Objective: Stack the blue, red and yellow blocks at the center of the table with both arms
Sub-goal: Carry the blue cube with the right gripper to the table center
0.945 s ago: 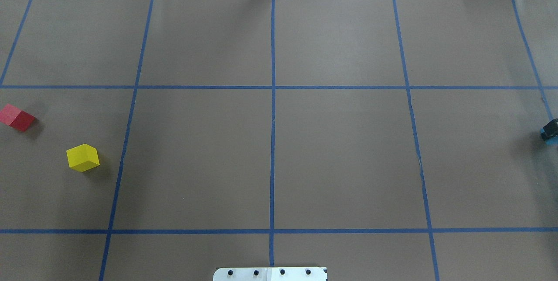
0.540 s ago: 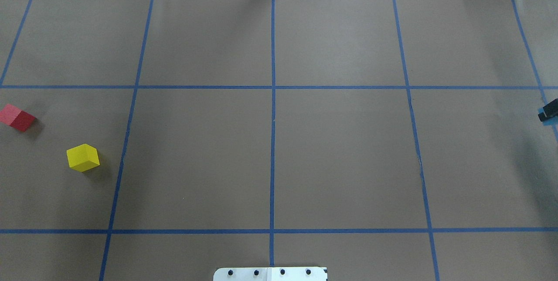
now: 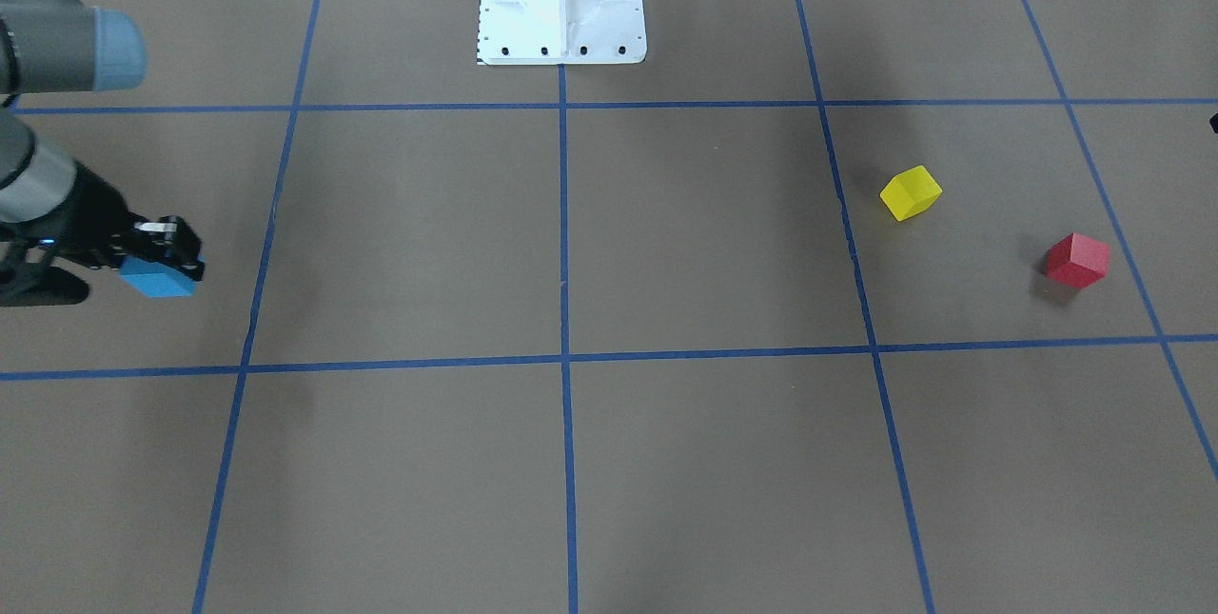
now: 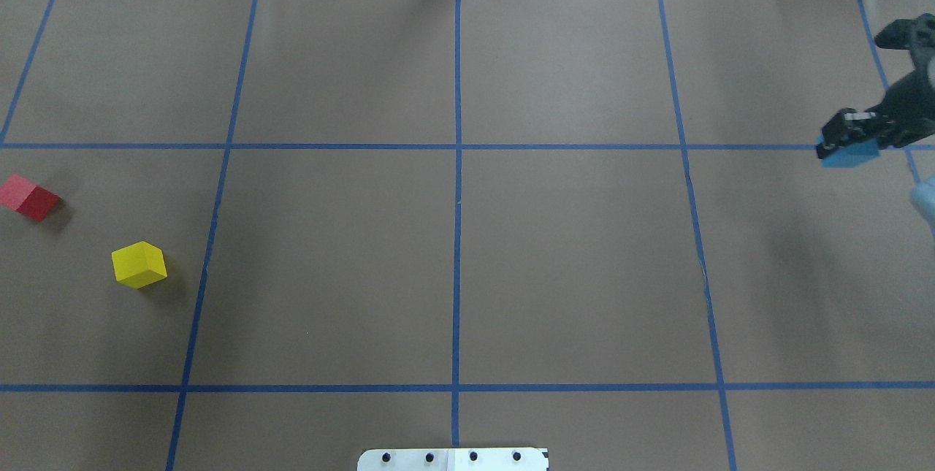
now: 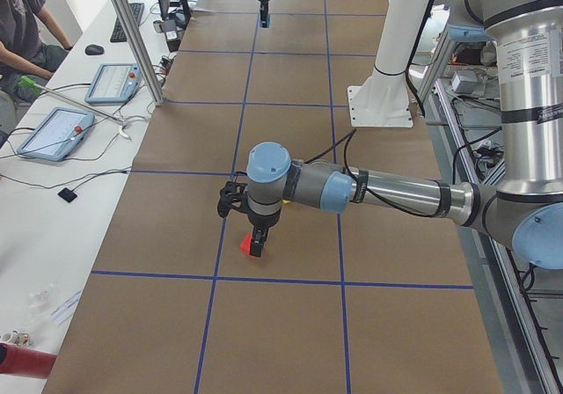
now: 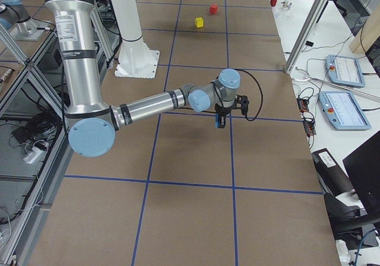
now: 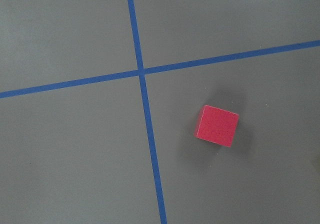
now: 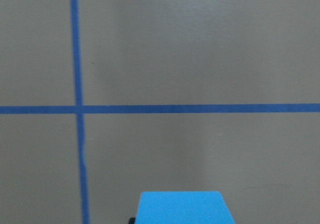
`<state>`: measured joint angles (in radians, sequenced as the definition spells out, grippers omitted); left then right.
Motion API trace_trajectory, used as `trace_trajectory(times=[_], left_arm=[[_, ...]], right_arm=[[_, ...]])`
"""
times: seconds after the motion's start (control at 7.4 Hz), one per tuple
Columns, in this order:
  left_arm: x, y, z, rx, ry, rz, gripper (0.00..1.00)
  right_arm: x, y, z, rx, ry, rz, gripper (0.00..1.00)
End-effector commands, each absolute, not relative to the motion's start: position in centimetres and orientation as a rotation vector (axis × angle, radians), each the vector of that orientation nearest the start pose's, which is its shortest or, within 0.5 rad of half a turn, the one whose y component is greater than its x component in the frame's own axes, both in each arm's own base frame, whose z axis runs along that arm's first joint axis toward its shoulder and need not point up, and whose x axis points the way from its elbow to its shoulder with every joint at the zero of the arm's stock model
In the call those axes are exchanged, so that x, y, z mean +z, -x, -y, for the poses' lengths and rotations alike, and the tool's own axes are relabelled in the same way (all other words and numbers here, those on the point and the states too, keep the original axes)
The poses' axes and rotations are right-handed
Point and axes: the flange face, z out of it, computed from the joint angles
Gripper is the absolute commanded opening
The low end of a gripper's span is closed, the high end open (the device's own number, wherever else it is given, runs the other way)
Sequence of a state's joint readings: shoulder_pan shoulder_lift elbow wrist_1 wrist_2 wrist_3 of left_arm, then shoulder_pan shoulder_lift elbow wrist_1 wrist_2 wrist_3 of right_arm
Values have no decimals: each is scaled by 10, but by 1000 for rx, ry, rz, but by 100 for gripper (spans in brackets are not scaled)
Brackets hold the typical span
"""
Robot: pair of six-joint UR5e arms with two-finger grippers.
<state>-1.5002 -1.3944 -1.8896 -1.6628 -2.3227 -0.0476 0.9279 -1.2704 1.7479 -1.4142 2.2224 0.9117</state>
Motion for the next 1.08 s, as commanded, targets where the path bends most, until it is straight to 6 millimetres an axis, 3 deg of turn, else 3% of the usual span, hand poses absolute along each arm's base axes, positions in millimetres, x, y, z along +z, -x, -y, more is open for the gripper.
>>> trace_trajectory(times=[0.0,0.14,0.27,0.41,0.95], left_arm=[[573,35,431,107,-178,-760,99],[572,35,432,108,-179,-760,99],[571,35,432,107,-180,-761,99],[572,35,433,107,-180,-761,100],[563,36,431,111,-195,-762,100]], right_arm=[[268,482,490,65,-25,897,0],[223,550,494,41,-30,890,0],[189,581,506,36,-30,889,0],[184,599,495,32,-16,884,0],[185,629,503,86,8,839,0]])
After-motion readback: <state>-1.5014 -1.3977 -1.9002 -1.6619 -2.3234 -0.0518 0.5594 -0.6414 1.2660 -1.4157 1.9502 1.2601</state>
